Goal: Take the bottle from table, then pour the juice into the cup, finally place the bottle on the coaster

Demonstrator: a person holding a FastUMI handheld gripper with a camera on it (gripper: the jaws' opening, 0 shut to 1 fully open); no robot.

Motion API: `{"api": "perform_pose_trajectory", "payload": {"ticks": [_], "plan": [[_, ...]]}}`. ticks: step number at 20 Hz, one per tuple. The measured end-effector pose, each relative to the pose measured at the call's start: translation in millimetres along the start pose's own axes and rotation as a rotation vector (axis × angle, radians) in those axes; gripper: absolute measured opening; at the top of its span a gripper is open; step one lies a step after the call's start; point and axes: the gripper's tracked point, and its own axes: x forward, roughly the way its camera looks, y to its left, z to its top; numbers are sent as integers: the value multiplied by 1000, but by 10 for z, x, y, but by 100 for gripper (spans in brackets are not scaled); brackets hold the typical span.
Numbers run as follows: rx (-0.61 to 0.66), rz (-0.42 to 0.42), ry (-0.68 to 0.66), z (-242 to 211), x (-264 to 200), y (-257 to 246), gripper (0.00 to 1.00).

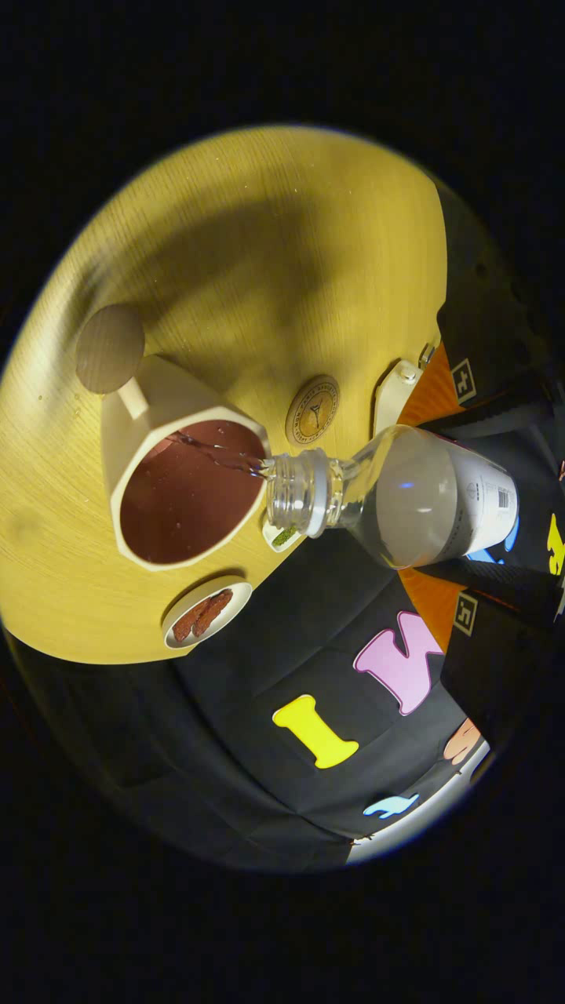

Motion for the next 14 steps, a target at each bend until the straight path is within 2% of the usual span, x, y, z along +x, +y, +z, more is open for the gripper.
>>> {"api": "perform_pose_trajectory", "payload": {"ticks": [10, 14], "plan": [[148, 45, 5, 35, -61, 222, 71], [244, 94, -2, 75, -132, 352, 71]]}}
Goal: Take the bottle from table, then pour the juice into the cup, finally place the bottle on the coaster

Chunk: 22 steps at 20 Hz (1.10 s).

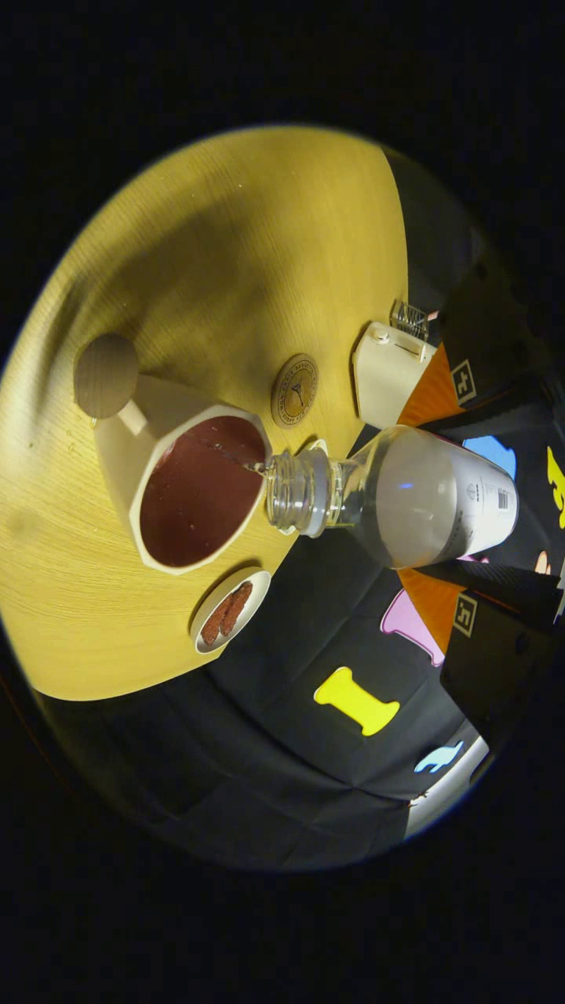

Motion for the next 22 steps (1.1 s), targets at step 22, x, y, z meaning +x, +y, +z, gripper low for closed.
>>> {"api": "perform_pose_trajectory", "payload": {"ticks": [22], "plan": [[1, 8, -22, -46, 10, 71, 71]]}}
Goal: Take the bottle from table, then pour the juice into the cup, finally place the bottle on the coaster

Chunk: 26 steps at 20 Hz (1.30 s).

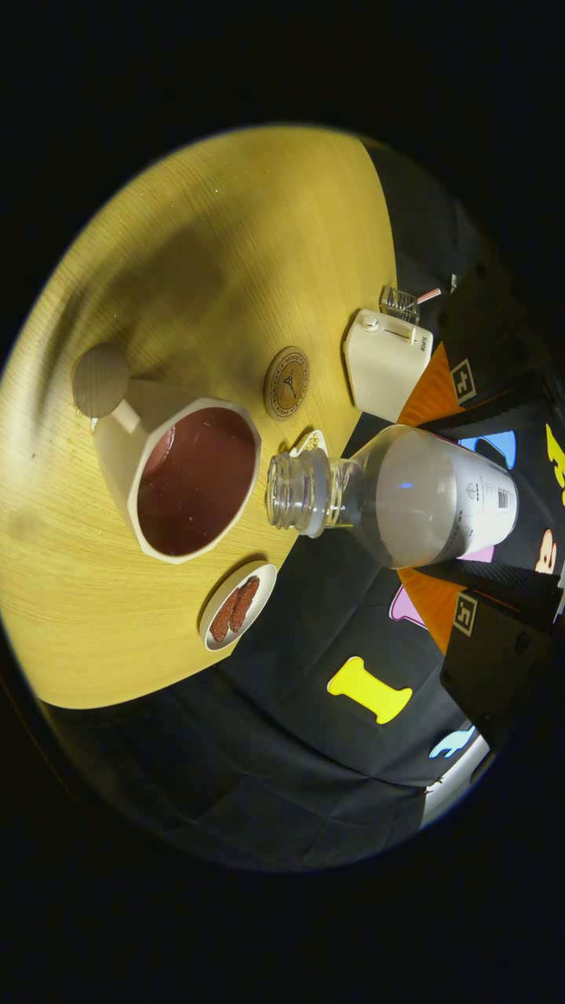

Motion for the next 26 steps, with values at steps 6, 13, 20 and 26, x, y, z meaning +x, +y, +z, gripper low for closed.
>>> {"api": "perform_pose_trajectory", "payload": {"ticks": [6, 13, 20, 26], "plan": [[-159, 61, -41, -82, -21, -18, 71], [-704, 100, -97, -326, -211, -285, 71], [-1459, 176, -64, -754, -783, -724, 71], [-2035, 168, -137, -810, -992, -1090, 71]]}}
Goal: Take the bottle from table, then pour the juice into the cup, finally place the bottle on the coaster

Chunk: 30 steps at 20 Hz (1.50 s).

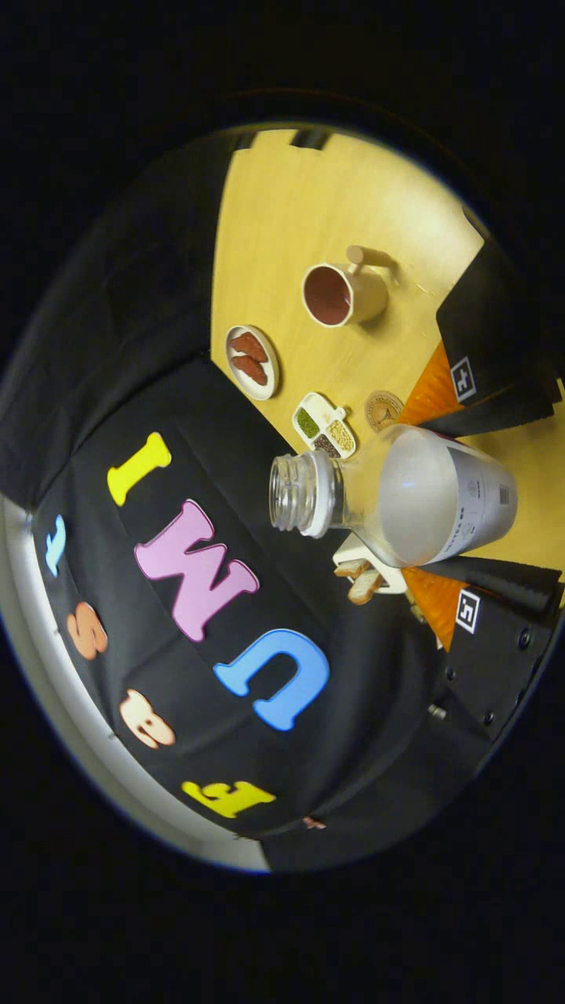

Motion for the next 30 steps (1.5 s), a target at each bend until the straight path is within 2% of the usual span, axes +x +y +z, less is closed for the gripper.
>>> {"api": "perform_pose_trajectory", "payload": {"ticks": [2, 4, 12, 19, 24, 30], "plan": [[-180, -29, -32, -31, 64, 16, 71], [-297, -37, -71, -16, 196, 55, 71], [-601, -51, -173, 98, 987, 99, 71], [-636, -143, -146, -4, 1892, -307, 71], [-550, -88, -117, -197, 2332, -333, 73], [-626, -54, -139, -326, 2438, -353, 75]]}}
